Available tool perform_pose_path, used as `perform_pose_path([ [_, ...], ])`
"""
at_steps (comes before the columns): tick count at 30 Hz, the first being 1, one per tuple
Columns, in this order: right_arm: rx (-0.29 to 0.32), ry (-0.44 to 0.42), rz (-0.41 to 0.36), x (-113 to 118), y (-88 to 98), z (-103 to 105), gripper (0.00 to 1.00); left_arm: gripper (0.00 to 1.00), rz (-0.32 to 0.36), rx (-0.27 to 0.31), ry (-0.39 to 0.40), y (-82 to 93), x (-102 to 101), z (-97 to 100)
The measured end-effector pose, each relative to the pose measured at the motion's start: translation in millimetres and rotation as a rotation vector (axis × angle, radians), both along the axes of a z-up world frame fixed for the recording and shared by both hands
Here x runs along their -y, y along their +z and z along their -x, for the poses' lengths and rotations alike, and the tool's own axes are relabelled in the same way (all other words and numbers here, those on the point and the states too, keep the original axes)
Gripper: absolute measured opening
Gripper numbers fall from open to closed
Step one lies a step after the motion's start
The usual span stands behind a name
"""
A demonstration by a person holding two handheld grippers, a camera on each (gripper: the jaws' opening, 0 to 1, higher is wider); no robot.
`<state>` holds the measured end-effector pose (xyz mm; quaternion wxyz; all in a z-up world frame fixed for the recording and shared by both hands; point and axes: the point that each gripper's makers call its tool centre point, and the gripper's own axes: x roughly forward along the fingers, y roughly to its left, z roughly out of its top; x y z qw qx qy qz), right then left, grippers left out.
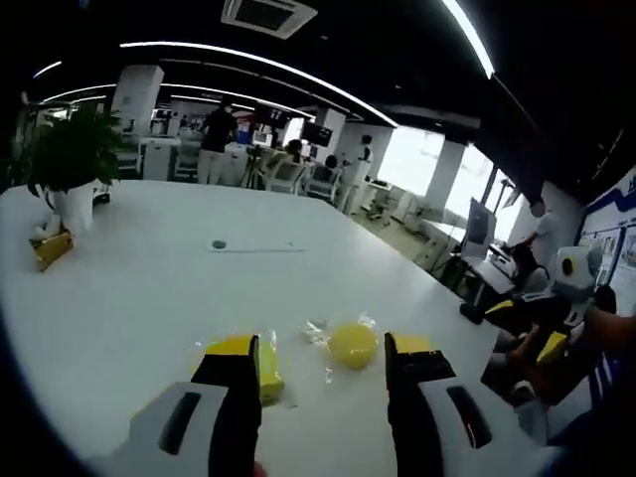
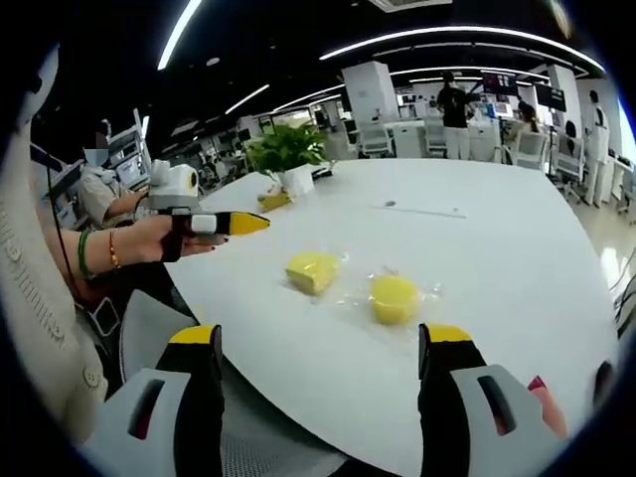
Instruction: Compare the silicone blocks by pressing each to a similar depth, holding the contact briefly, and releasing to observe deformation and rebound differences across the visible hardness samples.
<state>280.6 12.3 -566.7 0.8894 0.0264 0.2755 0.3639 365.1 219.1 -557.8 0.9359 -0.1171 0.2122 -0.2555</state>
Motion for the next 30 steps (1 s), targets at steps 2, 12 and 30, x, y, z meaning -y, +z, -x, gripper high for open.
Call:
perform_pose_path([
  [2,0.003,-0.023,0.003,-2.2,-0.4,3.5,0.75,0.53,-0.007,0.017,0.017,6.4,-20.2,12.9],
  [12,0.007,-0.074,-0.007,-10.5,1.2,21.4,0.79,0.63,-0.059,0.043,0.074,8.9,-87.5,69.6],
  [30,0.074,-0.149,-0.083,-10.1,10.6,28.6,0.82,0.81,-0.015,0.055,0.078,12.7,-118.3,113.4],
])
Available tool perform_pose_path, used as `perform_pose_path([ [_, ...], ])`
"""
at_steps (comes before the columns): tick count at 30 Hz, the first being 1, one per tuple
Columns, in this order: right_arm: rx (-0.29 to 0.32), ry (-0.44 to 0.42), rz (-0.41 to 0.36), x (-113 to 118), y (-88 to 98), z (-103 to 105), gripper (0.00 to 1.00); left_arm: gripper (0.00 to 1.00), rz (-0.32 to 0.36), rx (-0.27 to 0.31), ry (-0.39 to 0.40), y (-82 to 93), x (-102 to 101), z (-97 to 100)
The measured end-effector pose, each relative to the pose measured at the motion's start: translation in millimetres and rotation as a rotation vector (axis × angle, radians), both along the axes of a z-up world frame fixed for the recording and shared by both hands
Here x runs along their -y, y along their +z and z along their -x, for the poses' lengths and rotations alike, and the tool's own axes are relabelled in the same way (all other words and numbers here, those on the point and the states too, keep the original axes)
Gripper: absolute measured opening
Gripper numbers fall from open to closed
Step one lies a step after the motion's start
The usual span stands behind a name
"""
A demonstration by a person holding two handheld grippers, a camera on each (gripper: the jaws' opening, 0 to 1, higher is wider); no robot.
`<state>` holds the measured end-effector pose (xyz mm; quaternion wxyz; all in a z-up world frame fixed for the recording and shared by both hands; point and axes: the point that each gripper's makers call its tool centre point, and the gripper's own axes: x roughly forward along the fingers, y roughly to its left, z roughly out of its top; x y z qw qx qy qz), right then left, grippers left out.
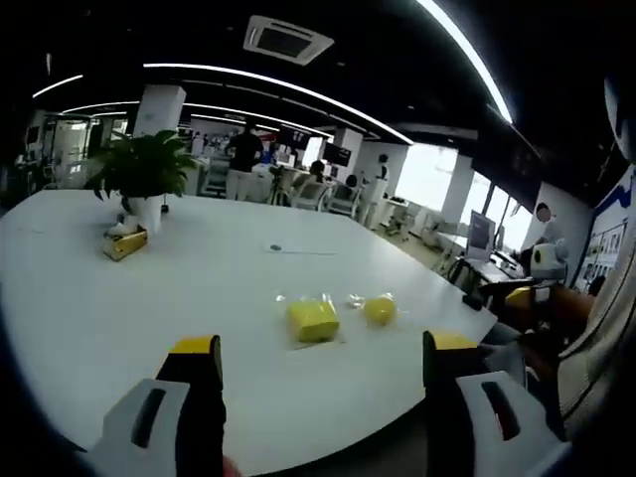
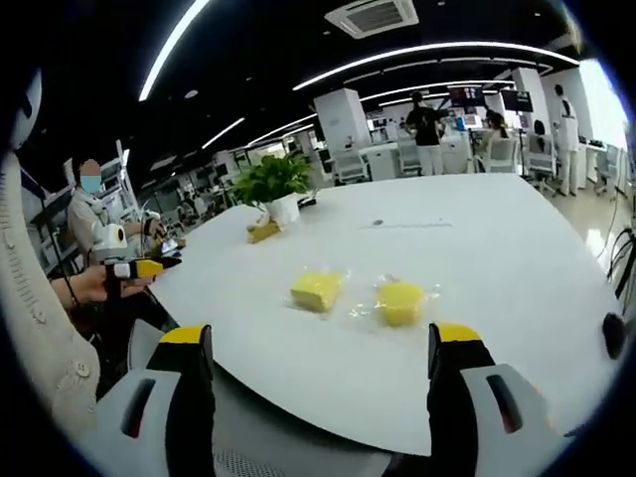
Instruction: Compare the silicone blocks by pressing each to a similar depth, holding the contact briefly, and releasing to observe deformation and rebound differences across the visible hardness samples.
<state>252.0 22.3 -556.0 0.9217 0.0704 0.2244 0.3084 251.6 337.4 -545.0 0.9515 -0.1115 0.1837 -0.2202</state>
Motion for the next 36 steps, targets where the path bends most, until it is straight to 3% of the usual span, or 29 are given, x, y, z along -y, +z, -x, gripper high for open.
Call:
perform_pose_path([
  [8,-0.044,0.012,0.010,-2.5,-9.9,4.6,0.79,0.83,-0.016,-0.044,0.009,-10.9,2.9,5.3],
  [14,-0.036,0.009,-0.019,-1.0,-2.4,-0.2,0.79,0.85,-0.013,-0.044,0.007,-7.8,8.3,4.5],
  [21,-0.022,0.006,0.008,-1.0,-1.5,-0.4,0.77,0.82,-0.017,-0.049,0.029,-8.0,5.2,2.6],
  [28,-0.003,-0.004,0.021,-3.5,2.3,-3.4,0.76,0.81,0.026,-0.032,0.061,-2.8,-0.3,-1.1],
  [36,-0.017,-0.016,-0.015,-7.2,7.2,-3.2,0.76,0.80,0.032,-0.002,0.073,6.2,-6.4,-4.5],
])
